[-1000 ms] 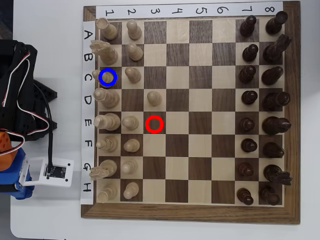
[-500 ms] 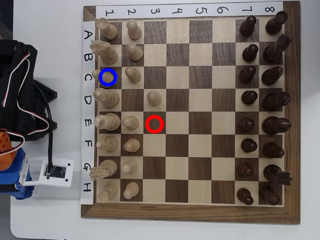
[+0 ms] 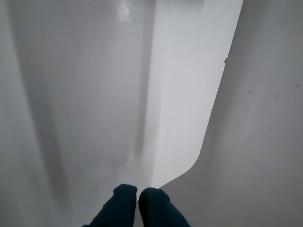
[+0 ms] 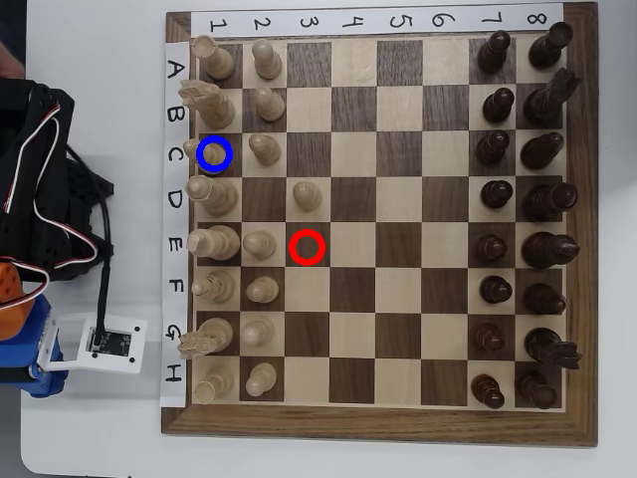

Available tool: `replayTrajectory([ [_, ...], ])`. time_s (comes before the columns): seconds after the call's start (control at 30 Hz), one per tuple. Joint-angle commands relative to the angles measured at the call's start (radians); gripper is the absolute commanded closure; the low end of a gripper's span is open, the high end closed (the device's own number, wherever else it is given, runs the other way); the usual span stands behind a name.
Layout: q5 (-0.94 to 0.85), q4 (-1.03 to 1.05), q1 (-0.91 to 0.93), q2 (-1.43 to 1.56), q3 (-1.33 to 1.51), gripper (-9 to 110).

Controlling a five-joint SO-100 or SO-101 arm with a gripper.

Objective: Move the piece to destination

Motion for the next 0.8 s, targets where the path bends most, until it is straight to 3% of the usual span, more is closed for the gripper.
replayTrajectory([
  [0.0,-0.011,0.003,-0.003,0.057,-0.038,101],
  [0.77,-0.017,0.003,-0.011,0.057,-0.038,101],
])
